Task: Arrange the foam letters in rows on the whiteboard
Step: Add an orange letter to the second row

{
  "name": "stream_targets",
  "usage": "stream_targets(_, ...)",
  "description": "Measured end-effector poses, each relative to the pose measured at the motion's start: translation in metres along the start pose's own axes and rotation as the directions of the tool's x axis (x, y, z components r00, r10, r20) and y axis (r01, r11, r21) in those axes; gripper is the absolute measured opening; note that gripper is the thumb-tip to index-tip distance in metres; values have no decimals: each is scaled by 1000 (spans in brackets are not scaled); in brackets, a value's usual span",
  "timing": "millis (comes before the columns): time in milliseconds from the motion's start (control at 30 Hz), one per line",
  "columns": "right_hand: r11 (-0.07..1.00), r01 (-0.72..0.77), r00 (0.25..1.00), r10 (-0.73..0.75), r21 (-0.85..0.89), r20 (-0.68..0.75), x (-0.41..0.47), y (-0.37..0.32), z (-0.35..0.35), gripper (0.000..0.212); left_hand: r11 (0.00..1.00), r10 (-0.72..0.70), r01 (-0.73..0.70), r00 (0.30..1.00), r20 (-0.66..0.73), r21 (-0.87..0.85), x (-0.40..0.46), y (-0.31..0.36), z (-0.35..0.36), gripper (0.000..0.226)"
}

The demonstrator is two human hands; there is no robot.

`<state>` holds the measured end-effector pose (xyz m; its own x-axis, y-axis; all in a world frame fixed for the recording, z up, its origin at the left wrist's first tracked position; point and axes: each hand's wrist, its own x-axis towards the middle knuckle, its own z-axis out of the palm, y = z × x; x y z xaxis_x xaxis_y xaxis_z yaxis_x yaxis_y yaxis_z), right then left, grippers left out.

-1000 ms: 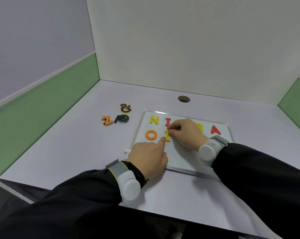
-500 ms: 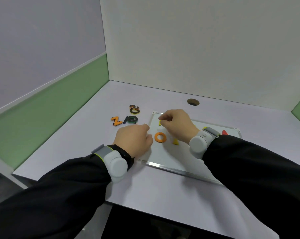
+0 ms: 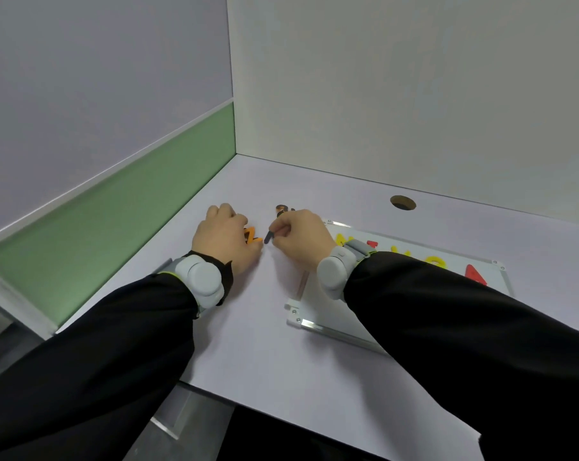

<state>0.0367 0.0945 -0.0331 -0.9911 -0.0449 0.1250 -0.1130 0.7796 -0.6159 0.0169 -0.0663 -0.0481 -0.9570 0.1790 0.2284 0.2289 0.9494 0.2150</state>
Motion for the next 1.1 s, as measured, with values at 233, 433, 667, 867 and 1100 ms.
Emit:
stream_targets(233,998,-39,999,37,57,39,9,-5,19,33,999,13,-16,993,115,29,8,-5,6,36)
stream_targets(433,995,-53,998,52,81,20,8,-6,22,28,999,31,-30,996,88,-14,10,-10,6,34)
stream_targets(667,988,-103,994,100,117,36,10,-3,20,31,991,-9,10,1000,7,-137,4,-1,-6,29)
stream_targets(867,969,-125,992,121,215,29,7,-7,16,30,972,11,-5,1000,26,-233,-2,1,-10,35)
stream_targets(1100,944,-131,991,133,304,14,3,-6,10,25,905,130,-87,989,75,-416,-6,0,-10,33)
